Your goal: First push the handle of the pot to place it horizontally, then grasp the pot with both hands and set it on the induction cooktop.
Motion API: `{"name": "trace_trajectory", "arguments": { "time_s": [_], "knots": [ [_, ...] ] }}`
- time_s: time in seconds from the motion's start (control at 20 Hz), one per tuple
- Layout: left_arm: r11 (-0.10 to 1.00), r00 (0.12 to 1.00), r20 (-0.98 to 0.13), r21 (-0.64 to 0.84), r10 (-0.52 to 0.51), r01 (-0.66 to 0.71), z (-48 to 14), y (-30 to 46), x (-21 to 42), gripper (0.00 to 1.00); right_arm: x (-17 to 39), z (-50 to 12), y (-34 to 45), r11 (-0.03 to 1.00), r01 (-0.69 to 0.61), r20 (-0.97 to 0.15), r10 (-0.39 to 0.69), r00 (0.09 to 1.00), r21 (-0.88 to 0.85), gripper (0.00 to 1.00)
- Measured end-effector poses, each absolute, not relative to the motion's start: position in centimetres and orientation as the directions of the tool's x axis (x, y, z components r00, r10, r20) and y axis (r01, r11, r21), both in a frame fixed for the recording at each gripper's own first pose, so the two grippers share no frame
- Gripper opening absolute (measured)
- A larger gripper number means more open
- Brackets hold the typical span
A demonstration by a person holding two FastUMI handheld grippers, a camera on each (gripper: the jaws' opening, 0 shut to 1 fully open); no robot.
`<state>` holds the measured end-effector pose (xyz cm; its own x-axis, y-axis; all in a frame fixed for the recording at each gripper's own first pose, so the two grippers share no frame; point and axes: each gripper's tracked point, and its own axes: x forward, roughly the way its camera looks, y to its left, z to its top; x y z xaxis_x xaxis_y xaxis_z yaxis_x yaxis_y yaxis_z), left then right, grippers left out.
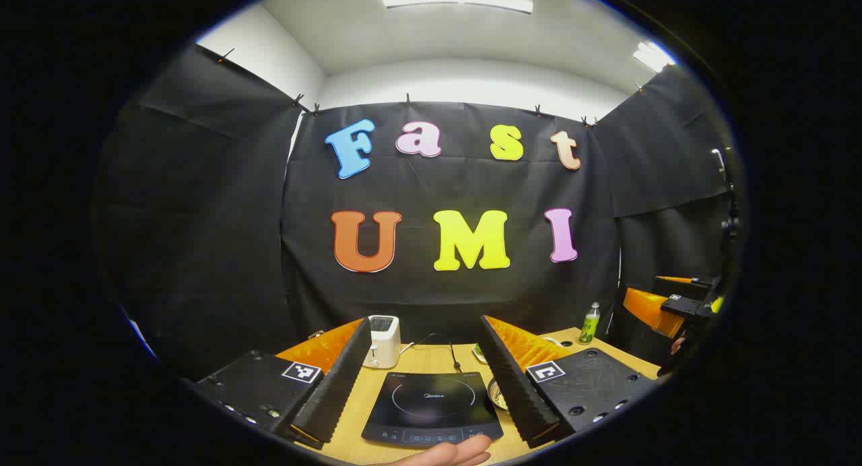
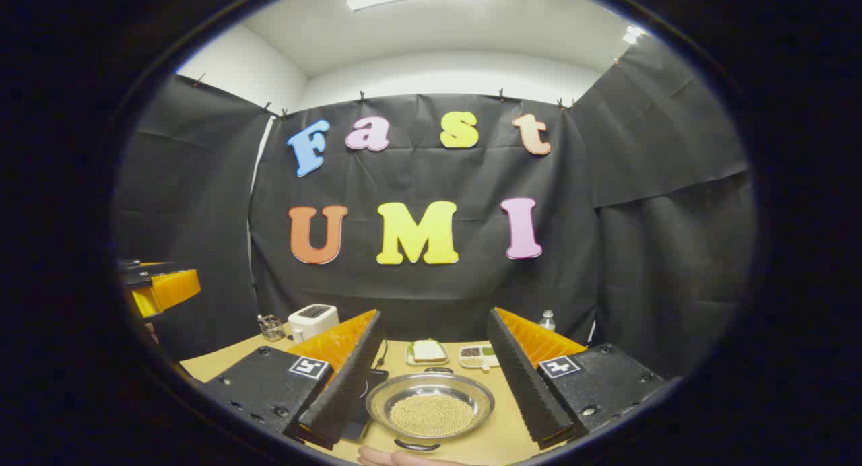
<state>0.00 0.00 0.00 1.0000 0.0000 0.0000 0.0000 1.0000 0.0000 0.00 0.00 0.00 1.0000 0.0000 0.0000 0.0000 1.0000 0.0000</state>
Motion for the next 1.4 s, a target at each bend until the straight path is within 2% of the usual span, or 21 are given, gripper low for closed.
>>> {"name": "trace_trajectory", "arguments": {
  "time_s": [0.25,0.3,0.35,0.4,0.75,1.1,1.35,1.4],
  "knots": [
    [1.000,1.000,0.011,-0.002,-0.006,0.006,0.4,-0.6,0.0,0.95,-0.4,0.3,-0.1,1.000,-0.001,0.014,0.001,1.000,-0.015,0.96],
    [1.000,1.000,0.011,-0.002,-0.005,0.005,0.3,-0.6,-0.1,0.95,-0.4,0.4,-0.1,1.000,-0.001,0.017,0.001,1.000,-0.018,0.98],
    [1.000,1.000,0.012,-0.001,-0.005,0.005,0.2,-0.6,-0.2,0.95,-0.3,0.3,0.2,1.000,-0.006,0.017,0.006,1.000,-0.014,0.96],
    [1.000,1.000,0.013,0.001,-0.006,0.006,0.2,-0.6,-0.2,0.95,-0.3,0.1,0.4,1.000,-0.013,0.009,0.013,1.000,-0.010,0.98],
    [1.000,1.000,0.017,-0.004,-0.008,0.008,0.1,-0.2,-0.7,0.95,0.9,-0.7,1.3,1.000,-0.013,-0.015,0.012,1.000,-0.020,0.96],
    [1.000,1.000,0.017,0.013,-0.017,0.017,-0.5,-0.2,-1.0,0.95,2.9,-3.8,2.8,0.999,-0.026,-0.108,0.024,0.994,-0.018,0.96],
    [1.000,1.000,0.018,0.016,-0.014,0.014,-1.0,0.1,-1.4,0.95,3.9,-7.1,4.5,0.997,-0.070,-0.194,0.063,0.979,-0.026,0.87],
    [1.000,1.000,0.017,0.020,-0.016,0.016,-1.0,0.1,-1.6,0.95,4.1,-7.9,5.0,0.996,-0.078,-0.216,0.070,0.974,-0.030,0.82]
  ]
}}
